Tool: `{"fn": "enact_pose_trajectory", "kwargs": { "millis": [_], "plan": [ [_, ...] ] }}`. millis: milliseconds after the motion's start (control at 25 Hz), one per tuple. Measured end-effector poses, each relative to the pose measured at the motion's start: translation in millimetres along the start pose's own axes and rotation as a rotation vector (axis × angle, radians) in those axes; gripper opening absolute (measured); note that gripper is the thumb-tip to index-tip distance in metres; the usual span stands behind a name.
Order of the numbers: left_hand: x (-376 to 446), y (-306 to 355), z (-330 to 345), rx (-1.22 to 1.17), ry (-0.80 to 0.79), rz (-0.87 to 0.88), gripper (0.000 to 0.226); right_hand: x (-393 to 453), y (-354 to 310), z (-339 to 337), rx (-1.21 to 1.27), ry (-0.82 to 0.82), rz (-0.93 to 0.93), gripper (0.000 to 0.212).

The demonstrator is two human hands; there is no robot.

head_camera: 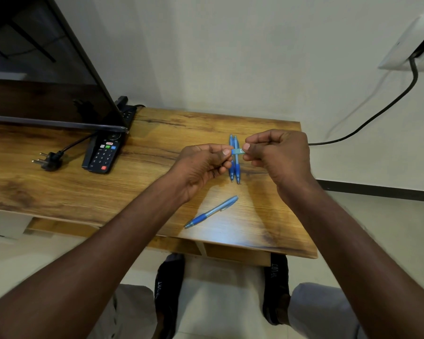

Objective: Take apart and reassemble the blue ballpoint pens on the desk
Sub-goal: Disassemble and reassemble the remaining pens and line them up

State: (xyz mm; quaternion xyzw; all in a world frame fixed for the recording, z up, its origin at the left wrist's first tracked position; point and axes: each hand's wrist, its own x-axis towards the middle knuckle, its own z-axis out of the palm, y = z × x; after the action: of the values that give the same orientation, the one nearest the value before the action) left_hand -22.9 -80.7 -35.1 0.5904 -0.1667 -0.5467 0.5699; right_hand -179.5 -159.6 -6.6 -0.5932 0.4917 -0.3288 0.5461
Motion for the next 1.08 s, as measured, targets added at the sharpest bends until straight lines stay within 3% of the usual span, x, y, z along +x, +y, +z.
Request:
{"fn": "enact_pose_trajectory", "kwargs": {
  "millis": [240, 480, 640, 760, 920, 1080],
  "plan": [
    [-1, 3, -2, 0.061, -0.017, 0.023, 0.019, 1, -2, -4, 0.036, -0.074, 0.060, 0.011],
    [-3, 5, -9, -0.027, -0.122, -0.103, 0.014, 1, -7, -11, 0.069, -0.186, 0.228, 0.013],
    [-5, 3, -3, -0.032, -0.131, -0.122, 0.016, 0, -7, -12, -0.122, -0.275, 0.175, 0.012],
    [-3, 4, 0, -0.065, -0.068, -0.086, 0.028, 2, -3, -14, -0.200, -0.233, 0.153, 0.013],
    [-4, 8, 0, -0.153, -0.035, -0.127, 0.038, 13, 16, -13, -0.669, -0.119, -0.018, 0.017],
    [-6, 11, 2, -0.284, -0.085, -0.167, 0.053, 15, 25, -7, -0.856, -0.157, -0.028, 0.012]
  ]
}}
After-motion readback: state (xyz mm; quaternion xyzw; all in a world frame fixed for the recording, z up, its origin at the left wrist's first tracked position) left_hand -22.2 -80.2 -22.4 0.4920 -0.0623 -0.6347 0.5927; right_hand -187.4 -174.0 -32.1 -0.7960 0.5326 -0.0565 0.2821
